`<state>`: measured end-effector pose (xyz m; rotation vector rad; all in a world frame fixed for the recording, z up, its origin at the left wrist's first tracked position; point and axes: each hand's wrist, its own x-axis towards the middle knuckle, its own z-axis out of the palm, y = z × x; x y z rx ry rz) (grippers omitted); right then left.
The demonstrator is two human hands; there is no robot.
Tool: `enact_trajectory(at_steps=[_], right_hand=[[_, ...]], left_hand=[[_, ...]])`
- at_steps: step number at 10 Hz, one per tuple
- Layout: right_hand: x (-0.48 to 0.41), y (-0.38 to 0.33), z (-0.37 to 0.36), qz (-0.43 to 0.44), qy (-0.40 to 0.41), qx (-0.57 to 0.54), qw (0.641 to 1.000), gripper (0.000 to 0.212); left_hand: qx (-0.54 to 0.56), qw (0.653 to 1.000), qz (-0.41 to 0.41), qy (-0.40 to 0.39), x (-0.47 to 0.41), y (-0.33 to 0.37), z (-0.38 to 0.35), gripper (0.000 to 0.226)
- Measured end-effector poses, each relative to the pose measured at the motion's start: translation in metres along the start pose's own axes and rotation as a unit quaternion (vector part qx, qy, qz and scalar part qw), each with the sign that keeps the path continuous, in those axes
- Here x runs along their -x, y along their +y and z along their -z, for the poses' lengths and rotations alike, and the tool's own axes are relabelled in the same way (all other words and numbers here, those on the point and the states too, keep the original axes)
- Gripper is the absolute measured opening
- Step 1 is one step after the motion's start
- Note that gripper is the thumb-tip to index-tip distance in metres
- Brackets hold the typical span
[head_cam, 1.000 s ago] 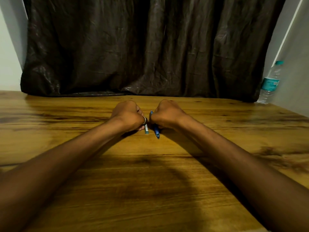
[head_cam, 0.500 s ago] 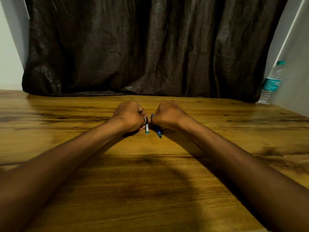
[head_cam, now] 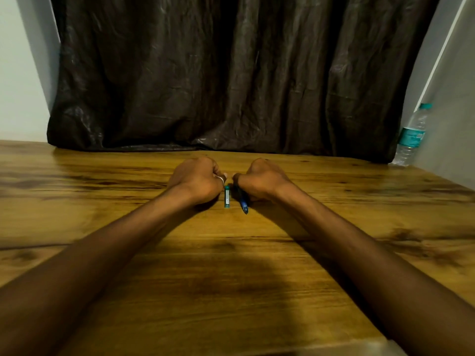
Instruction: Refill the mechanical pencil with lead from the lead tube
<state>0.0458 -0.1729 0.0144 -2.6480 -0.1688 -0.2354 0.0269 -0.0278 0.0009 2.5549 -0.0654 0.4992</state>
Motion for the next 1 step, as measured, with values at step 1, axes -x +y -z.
enact_trajectory(at_steps=[1], right_hand=[[0.0149,0.0031,0.0006,0.003,0.023,0.002,1.0,0.048]], left_hand=[[-0.037,0.998,-0.044,-0.022,0.0158,-0.0037,0.0076,0.022]])
